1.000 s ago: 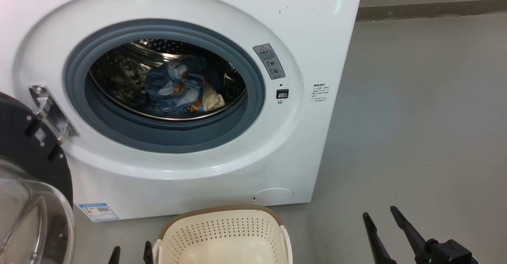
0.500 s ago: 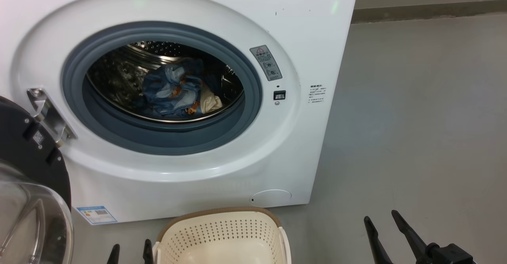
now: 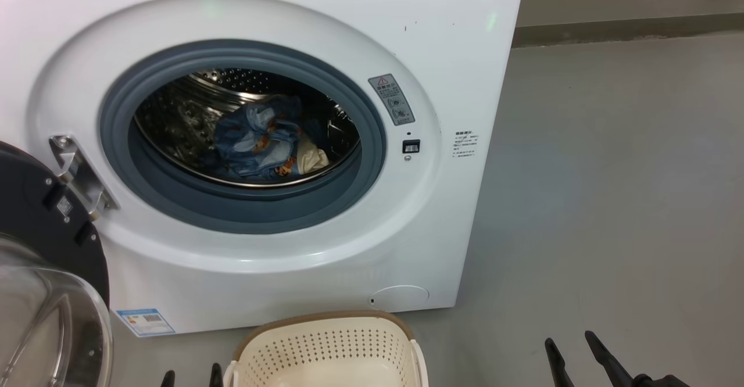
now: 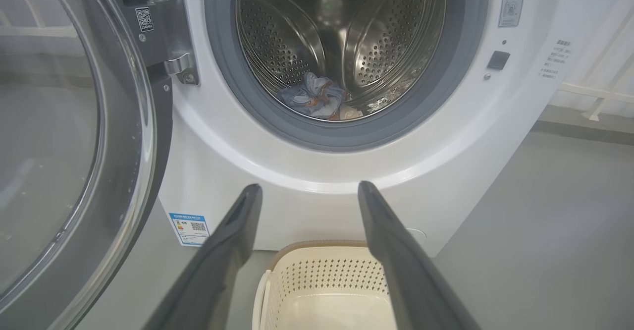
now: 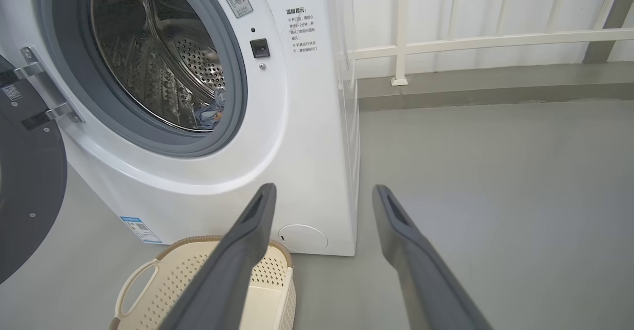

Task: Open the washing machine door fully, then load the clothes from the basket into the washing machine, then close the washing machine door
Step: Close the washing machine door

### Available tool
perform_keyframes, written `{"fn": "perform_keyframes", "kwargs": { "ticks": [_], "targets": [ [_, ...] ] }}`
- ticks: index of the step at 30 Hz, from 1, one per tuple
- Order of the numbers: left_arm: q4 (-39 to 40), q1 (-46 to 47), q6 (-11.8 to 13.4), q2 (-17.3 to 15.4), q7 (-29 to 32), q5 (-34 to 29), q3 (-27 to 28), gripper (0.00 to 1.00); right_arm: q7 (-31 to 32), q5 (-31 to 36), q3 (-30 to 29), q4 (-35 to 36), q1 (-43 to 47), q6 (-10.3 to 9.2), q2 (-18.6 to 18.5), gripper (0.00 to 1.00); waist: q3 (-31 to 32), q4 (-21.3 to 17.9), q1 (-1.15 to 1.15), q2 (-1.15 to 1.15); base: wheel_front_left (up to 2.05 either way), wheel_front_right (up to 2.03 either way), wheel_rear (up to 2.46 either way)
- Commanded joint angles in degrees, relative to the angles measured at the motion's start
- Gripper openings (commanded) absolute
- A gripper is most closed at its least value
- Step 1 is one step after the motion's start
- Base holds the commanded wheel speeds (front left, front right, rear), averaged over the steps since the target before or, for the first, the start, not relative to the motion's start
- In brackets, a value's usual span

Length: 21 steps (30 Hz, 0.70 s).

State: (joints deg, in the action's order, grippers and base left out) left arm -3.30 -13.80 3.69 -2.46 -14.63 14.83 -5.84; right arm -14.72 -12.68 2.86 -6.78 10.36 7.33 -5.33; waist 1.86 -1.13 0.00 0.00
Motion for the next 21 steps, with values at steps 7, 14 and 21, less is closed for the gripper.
{"fn": "perform_keyframes", "kwargs": {
  "ticks": [7,14,21],
  "targets": [
    [1.79,0.21,-0.31,-0.42,-0.37,-0.72,1.52,1.00,-0.28,0.15,0.74,1.03,-0.45,0.16,-0.72,1.00,0.35,0.29,0.00,0.00,0.00,0.00,0.00],
    [1.95,0.13,0.28,-0.42,-0.37,-0.69,1.50,1.00,-0.28,0.07,0.79,1.24,-0.59,0.16,-0.70,1.00,0.15,0.43,0.00,0.00,-0.24,0.24,0.00],
    [1.89,0.25,0.62,-0.42,-0.37,-0.54,1.38,1.00,-0.28,0.12,0.79,1.45,-0.74,0.16,-0.70,1.00,-0.21,0.50,0.00,0.00,-1.15,1.15,0.00]
  ]
}}
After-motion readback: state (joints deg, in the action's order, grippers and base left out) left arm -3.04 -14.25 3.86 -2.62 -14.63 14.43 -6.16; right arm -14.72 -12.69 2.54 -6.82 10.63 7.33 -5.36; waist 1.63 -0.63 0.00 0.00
